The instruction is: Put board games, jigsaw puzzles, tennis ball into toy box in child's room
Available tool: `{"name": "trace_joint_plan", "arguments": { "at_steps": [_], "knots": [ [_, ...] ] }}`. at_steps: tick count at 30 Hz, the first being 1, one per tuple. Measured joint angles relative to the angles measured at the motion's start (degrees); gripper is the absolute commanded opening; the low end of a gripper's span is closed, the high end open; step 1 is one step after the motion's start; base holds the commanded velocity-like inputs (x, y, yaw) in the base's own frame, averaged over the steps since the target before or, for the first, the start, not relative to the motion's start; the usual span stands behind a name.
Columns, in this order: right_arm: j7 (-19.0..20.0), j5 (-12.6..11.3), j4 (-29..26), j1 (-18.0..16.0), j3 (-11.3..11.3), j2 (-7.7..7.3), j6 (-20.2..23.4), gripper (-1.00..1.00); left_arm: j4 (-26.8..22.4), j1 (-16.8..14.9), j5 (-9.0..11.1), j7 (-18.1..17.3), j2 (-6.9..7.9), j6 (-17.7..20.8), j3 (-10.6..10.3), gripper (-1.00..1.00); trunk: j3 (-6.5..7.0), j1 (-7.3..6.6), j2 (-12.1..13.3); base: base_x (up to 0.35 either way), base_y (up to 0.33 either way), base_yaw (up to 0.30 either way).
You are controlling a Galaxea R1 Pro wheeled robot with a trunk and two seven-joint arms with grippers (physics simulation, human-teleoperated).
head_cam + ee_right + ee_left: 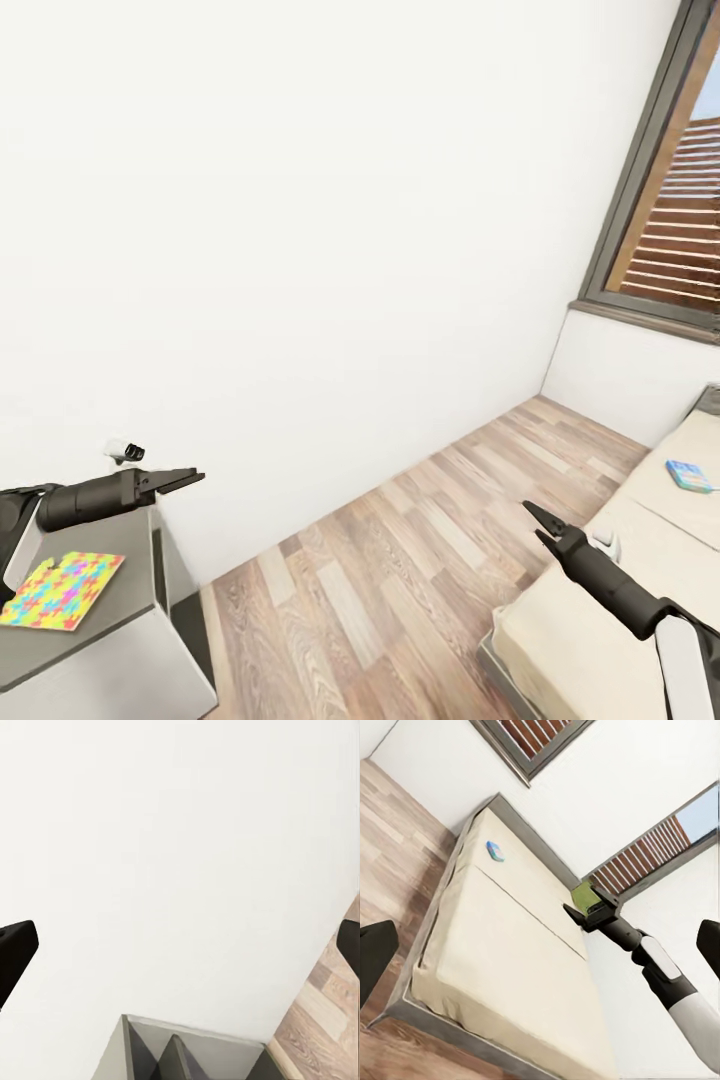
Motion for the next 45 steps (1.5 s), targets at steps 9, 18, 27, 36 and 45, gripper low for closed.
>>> {"name": "trace_joint_plan", "arguments": {
  "at_steps": [9, 18, 27, 36, 45],
  "knots": [
    [0.0, 0.1, -0.1, 0.0, 0.1, 0.22, 0.0, 1.0, 0.0, 0.0, 0.0, 0.0, -0.07, 0.0, 0.0, 1.0, 0.0, 0.0, 0.0, 0.279, -0.08, -0.284],
    [-0.2, 0.1, -0.3, 0.0, 0.1, 0.65, 0.0, 1.0, 0.0, 0.0, 0.0, 0.1, -0.07, 0.0, 0.0, 1.0, 0.0, 0.01, 0.0, 0.265, -0.056, -0.074],
    [-0.2, 0.0, -1.1, 0.0, 0.3, 0.53, 0.1, 1.0, 0.0, 0.0, 0.0, 0.0, -0.09, 0.0, 0.0, 1.0, 0.0, 0.02, 0.0, 0.033, -0.003, -0.212],
    [-0.3, 0.0, -0.9, 0.0, 0.4, 0.52, 0.1, 1.0, 0.0, 0.0, 0.0, 0.0, -0.09, -0.1, 0.0, 1.0, 0.0, 0.03, 0.0, 0.001, 0.0, -0.276],
    [-0.4, -0.1, -0.5, 0.0, 0.3, 0.14, 0.1, 1.0, 0.0, 0.0, 0.0, 0.0, -0.09, -0.1, 0.0, 1.0, 0.0, 0.03, 0.0, 0.0, 0.0, -0.278]
  ]
}}
